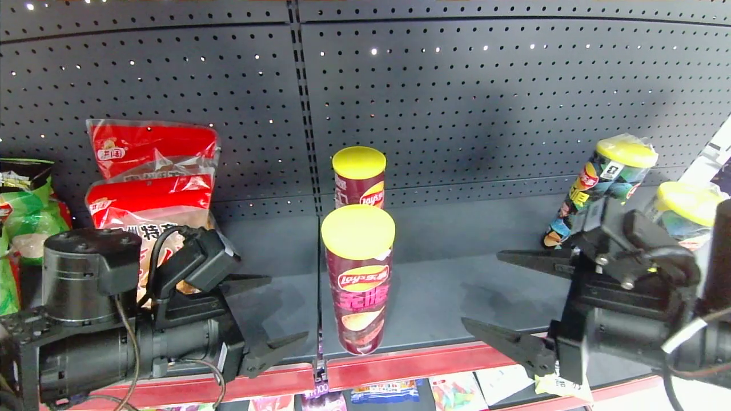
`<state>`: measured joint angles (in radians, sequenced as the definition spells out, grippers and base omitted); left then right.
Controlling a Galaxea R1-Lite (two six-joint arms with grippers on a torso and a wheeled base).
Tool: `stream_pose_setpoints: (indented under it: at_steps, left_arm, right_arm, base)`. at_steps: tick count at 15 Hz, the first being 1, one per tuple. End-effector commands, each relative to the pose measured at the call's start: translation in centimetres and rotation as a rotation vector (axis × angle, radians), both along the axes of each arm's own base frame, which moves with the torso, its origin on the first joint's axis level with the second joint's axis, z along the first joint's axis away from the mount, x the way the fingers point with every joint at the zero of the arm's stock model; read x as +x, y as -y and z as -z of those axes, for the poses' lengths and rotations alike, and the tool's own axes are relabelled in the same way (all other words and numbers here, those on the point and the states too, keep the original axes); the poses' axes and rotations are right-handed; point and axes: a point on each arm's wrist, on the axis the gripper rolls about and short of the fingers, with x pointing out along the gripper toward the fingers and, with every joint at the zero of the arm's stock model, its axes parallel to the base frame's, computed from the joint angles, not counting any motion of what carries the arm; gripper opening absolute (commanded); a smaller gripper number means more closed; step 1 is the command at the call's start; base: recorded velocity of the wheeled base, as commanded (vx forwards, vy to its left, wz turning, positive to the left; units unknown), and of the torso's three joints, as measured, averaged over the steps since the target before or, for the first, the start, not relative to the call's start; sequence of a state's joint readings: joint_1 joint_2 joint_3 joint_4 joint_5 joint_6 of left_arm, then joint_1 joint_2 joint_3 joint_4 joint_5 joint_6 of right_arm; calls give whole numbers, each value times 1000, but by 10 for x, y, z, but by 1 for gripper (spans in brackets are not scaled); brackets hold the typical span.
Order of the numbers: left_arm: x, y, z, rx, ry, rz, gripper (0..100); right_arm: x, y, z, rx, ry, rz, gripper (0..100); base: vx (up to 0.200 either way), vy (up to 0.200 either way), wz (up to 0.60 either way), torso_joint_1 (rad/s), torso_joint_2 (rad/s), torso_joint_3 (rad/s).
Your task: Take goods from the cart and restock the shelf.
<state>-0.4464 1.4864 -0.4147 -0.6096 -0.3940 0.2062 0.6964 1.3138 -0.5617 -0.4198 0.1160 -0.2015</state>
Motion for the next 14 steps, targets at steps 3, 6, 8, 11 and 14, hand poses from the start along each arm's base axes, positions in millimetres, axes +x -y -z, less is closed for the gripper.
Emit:
stream_pose_setpoints:
  at_steps: [3, 6, 8, 11, 14]
  left_arm:
    - [18, 9, 11, 24, -45, -1, 100]
    - [34, 19, 12, 35, -32, 17, 100]
    - [35, 23, 12, 36, -31, 28, 100]
    - [36, 24, 14, 39, -37, 30, 100]
    - [38, 25, 16, 42, -44, 31, 100]
  right_arm:
    - [-25, 19, -21, 82, 97, -7, 100]
    - [-26, 24, -24, 95, 107, 13, 100]
    - [-26, 24, -24, 96, 108, 16, 100]
    - [-25, 26, -24, 96, 106, 26, 100]
    - [-24, 26, -23, 96, 104, 31, 100]
  base:
    - [0, 0, 0, 0, 0, 0]
    - [0, 0, 0, 0, 0, 0]
    - [0, 0, 0, 0, 0, 0]
    - [0, 0, 0, 0, 0, 0]
    - [0, 0, 0, 0, 0, 0]
